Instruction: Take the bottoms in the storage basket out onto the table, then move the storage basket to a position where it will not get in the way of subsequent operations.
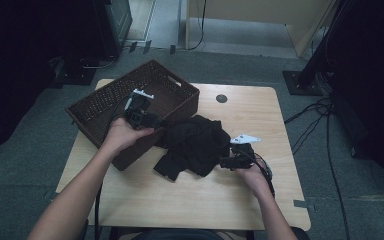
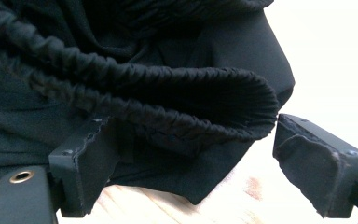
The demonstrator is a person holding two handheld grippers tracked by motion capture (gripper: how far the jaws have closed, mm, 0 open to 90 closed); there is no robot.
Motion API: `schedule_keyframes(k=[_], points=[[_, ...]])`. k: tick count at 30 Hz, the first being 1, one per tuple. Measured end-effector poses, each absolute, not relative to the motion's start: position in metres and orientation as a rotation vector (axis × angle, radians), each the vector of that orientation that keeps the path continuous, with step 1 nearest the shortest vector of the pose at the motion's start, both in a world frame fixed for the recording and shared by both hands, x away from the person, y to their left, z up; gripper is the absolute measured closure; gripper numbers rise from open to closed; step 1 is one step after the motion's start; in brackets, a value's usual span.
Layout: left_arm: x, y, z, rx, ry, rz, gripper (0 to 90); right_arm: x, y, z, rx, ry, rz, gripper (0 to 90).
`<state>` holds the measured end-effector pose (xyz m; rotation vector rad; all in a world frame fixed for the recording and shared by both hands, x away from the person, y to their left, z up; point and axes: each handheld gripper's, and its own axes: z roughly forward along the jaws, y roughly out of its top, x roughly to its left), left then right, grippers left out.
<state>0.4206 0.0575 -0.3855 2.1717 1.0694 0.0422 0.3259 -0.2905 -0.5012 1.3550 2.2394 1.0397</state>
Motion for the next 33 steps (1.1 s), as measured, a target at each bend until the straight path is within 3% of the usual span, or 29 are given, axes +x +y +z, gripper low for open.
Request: schedule_keyframes(k=[9,21,29,33], points=[[0.423,0.062,-0.392,2.218,1.057,0.060,51.8,0.331,-0.286,-0.503,1.349,2.254,1.027,13.8],[0.428,0.060,-0.400,2.250,1.065,0.052,58.0,0.332,-0.286,-0.504,1.342,2.257,1.027,13.7],[0.432,0.061,-0.405,2.258,1.047,0.021,76.0,0.332,-0.286,-0.504,1.342,2.256,1.030,13.5],[0.434,0.063,-0.406,2.231,1.075,-0.023,75.8,0.332,-0.287,-0.504,1.340,2.255,1.031,13.6]])
